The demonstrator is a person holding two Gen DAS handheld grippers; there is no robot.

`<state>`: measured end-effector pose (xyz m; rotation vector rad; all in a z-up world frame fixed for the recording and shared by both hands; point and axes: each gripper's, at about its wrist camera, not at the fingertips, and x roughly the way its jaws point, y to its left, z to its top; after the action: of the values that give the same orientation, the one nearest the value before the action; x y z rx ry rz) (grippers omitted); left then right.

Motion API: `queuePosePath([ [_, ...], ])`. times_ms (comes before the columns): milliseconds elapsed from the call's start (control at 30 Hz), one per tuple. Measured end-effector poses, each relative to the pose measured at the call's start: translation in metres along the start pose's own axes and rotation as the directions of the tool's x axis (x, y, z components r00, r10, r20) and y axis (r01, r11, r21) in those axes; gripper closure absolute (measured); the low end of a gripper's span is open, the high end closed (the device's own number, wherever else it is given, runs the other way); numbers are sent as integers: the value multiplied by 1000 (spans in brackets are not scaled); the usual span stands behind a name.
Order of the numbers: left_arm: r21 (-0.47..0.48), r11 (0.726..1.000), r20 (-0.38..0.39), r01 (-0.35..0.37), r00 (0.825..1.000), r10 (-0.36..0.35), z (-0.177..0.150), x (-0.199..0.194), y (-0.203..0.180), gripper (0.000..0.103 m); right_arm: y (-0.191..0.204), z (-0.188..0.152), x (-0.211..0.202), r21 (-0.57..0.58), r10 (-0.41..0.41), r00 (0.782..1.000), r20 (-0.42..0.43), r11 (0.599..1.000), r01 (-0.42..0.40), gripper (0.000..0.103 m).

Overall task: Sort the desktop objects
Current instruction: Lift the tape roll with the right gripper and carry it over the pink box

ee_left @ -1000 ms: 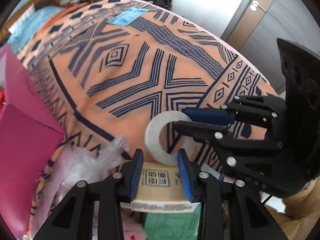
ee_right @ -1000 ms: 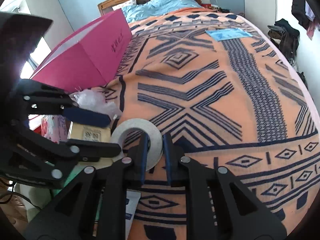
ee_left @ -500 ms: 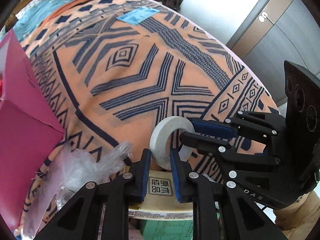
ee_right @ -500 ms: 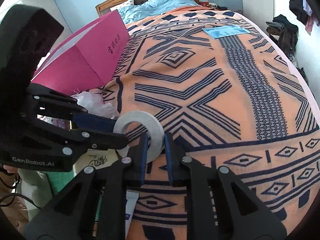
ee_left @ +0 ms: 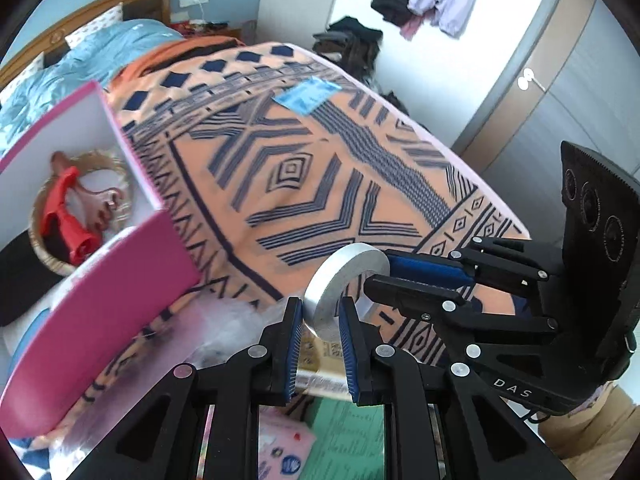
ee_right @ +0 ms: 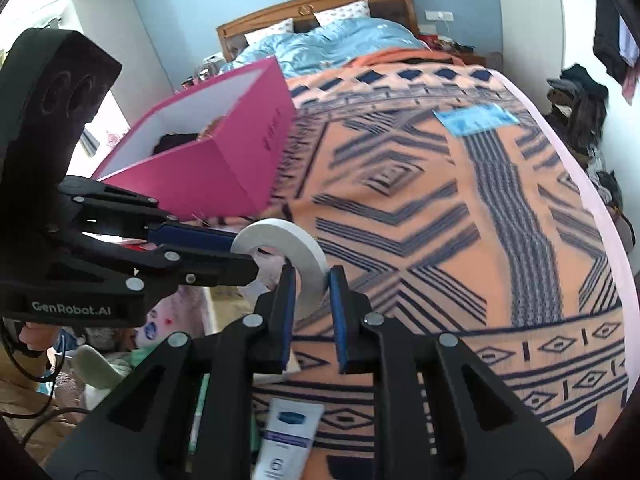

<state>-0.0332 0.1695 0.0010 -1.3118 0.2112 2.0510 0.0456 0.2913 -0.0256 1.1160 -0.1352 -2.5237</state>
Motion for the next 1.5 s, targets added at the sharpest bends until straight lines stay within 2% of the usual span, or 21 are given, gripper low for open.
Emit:
queuePosePath([
  [400,-91,996,104,-21,994,30,-16,-46,35,85,45,25,3,-86,66,998,15,994,-65,83],
  [833,-176,983,176,-53,981,85,-31,-81,70,85,90,53,17,-186,119,993,25,976,-113,83],
  [1133,-207,976,212,-73,970,118,-27,-94,87,85,103,76,24,-203,150,988,32,969,-140,83],
  [1500,-227,969,219,-96,965,146,-19,-96,102,85,110,96,36,-213,155,987,32,966,-145,83],
])
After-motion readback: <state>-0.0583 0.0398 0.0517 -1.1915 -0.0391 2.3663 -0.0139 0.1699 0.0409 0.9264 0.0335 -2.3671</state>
